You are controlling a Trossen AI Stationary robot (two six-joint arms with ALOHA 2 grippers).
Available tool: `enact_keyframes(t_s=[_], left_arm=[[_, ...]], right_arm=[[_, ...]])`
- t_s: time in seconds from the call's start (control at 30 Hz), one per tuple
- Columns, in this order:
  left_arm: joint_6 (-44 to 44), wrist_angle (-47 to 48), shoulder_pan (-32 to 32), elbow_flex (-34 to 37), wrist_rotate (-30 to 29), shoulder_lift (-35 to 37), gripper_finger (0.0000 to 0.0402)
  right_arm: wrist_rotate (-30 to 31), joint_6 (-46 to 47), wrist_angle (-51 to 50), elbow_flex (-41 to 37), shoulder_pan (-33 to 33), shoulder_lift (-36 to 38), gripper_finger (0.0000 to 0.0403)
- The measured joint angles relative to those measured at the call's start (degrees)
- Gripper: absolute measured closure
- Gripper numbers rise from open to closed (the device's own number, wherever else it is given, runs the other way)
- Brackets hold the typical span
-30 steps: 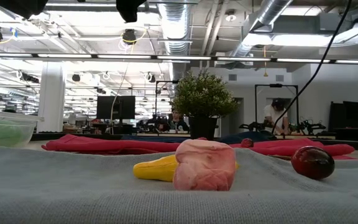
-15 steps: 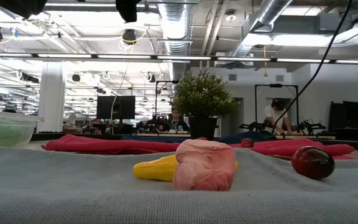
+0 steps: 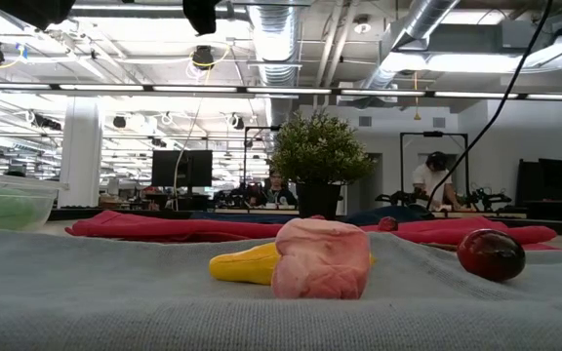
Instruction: Pick and placing Produce into tupperware
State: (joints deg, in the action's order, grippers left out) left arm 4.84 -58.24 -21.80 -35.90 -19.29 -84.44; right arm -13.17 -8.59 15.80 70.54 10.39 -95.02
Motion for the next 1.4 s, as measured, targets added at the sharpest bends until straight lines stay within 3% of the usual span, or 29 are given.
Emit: enact_keyframes(t_s=[0.33,0.57,0.8,0.93,1.07,1.2,1.4], left_arm=[[0.15,0.28,-0.04,0.0,-0.02,0.07,0.0257],[1.91,0.87,-1.35,0.04,-0.34,1.32,0.0261],[4.14,4.94,-4.81,1.49,-7.83,5.87,0.0257],[3.25,12.11,-7.63,1.47,-16.08,9.65,0.0256],[-2.26,26.21,-11.66,1.46,-23.45,14.3,0.0255],[-12.29,41.4,-16.07,1.46,-31.65,20.77,0.0255],[-32.53,62.21,-20.55,1.46,-36.92,30.24,0.0255]], right_arm=[[0.15,-0.41,-0.34,-0.02,0.09,0.59,0.0355],[0.2,-0.86,-2.57,-0.09,0.03,4.92,0.0353],[0.39,-0.61,-13.09,0.08,0.36,11.11,0.0353],[0.43,1.03,-20.47,0.07,2.88,12.56,0.0353],[4.67,3.63,-27.86,0.02,5.72,12.43,0.0356],[12.19,4.82,-32.54,-0.01,7.5,11.1,0.0364],[13.49,5.62,-33.81,-0.15,7.48,9.16,0.0377]])
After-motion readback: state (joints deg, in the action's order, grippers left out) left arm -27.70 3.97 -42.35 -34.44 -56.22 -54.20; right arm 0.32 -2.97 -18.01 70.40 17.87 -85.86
